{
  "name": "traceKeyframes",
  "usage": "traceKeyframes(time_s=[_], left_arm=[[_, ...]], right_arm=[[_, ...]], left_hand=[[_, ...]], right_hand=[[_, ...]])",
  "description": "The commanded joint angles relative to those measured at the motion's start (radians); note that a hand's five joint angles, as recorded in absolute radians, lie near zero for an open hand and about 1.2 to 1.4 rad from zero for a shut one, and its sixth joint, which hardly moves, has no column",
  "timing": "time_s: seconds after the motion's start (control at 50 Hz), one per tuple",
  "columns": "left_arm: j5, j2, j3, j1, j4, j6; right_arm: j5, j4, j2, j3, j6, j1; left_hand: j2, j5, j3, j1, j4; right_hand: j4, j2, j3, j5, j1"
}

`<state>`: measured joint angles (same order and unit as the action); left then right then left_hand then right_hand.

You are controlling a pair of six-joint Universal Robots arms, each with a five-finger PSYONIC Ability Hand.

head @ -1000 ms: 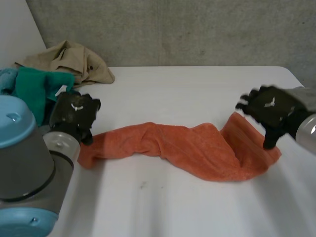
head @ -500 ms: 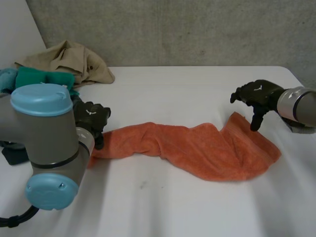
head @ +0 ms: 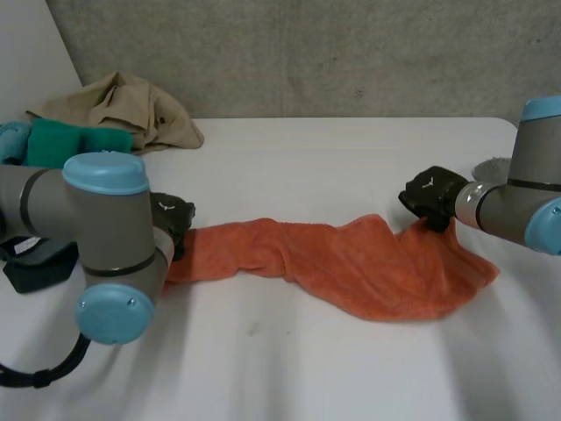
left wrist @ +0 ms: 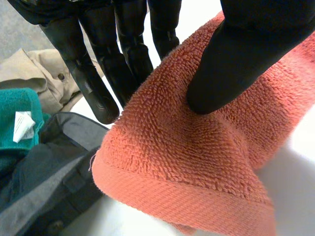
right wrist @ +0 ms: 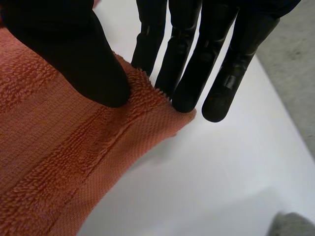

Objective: Fold the laundry.

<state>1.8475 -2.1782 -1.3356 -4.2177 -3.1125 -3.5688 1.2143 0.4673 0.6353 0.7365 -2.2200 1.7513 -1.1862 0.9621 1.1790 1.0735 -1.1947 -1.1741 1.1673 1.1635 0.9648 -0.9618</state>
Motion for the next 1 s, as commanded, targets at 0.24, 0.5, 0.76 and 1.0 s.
traceKeyframes(time_s=[0.24,0.5,0.76,1.0], left_arm=[[0.018,-0.109,0.688,-0.041,-0.334,-0.240],[0.013,0.032,0.394,-0.042,-0.563,-0.229],[0.001,-0.006,-0.028,-0.039,-0.575,-0.202],[0.012,0.061,-0.264,-0.016,-0.500,-0.186]], right_arm=[[0.159,-0.543,0.007,-0.506,-0.275,0.007],[0.143,-0.602,0.250,-0.166,-0.432,-0.004],[-0.002,-0.538,0.273,0.328,-0.415,-0.009],[-0.033,-0.509,0.352,0.633,-0.345,-0.108]], left_hand=[[-0.210,0.260,0.217,0.323,-0.202],[-0.210,0.260,0.217,0.323,-0.202],[-0.210,0.260,0.217,0.323,-0.202],[-0.210,0.260,0.217,0.323,-0.202]], right_hand=[[-0.222,0.229,0.233,0.257,-0.434],[-0.222,0.229,0.233,0.257,-0.434],[-0.222,0.229,0.233,0.257,-0.434],[-0.222,0.229,0.233,0.257,-0.434]])
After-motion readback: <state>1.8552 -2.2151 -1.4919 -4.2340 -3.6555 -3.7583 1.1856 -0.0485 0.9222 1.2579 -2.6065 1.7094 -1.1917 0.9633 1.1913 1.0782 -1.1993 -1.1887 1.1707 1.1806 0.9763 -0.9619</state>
